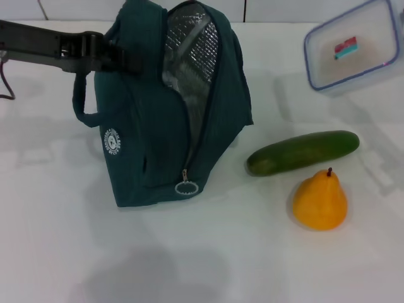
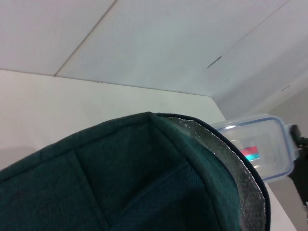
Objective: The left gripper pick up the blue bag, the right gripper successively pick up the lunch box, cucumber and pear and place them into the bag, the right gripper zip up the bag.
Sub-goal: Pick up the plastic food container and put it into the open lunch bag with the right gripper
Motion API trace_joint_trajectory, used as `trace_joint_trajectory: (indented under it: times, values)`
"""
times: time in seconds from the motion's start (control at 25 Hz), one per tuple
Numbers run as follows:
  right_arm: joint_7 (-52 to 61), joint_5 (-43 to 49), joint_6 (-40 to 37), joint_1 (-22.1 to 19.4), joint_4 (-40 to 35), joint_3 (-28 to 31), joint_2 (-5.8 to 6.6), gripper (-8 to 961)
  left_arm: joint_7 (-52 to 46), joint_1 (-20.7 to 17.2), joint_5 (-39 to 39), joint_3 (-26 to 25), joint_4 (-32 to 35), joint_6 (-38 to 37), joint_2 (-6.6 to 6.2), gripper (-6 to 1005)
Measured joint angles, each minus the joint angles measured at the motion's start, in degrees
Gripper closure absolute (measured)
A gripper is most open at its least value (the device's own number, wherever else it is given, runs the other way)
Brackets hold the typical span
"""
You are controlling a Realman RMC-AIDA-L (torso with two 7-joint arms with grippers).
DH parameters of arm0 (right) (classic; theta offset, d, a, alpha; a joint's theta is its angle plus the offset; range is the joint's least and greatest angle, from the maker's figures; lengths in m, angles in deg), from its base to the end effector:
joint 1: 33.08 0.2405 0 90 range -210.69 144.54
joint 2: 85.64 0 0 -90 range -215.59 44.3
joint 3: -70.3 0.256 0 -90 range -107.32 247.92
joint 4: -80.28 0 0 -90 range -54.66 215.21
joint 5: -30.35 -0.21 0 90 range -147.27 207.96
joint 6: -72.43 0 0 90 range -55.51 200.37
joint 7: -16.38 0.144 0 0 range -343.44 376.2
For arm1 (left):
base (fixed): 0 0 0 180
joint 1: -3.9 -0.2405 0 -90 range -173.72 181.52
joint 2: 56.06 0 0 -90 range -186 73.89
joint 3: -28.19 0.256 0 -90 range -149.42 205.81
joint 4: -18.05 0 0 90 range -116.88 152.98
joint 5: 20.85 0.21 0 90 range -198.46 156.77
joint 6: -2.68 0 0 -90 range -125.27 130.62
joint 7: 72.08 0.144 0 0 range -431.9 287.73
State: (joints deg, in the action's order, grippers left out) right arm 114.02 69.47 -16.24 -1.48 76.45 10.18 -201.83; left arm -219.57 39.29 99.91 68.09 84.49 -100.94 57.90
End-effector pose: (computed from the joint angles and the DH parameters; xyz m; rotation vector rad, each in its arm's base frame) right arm 0.2658 0.3446 0.0224 -1.6245 1.4814 1.8943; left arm -0.1975 0.3579 0.1039 -2.5149 -1.5612 -0.5406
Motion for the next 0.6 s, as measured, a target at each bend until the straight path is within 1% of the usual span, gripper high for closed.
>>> trace_joint_trajectory:
  times: [0.08,0.24,0.6]
  values:
    - [1.5,-0.4,-2.0,0.7,0.0,0.1,0.0,859,0.0,0.0,0.0,0.0,0.0,0.0,0.23,956]
    - [4.2,-1.1,-5.3,3.6,-0.1,0.1,0.0,860,0.0,0.0,0.0,0.0,0.0,0.0,0.44,956]
    - [7.3,-1.2,-7.8,13.0,-0.4,-0.5,-0.01,861,-0.1,0.2,-0.5,0.8,-1.0,0.0,0.51,956]
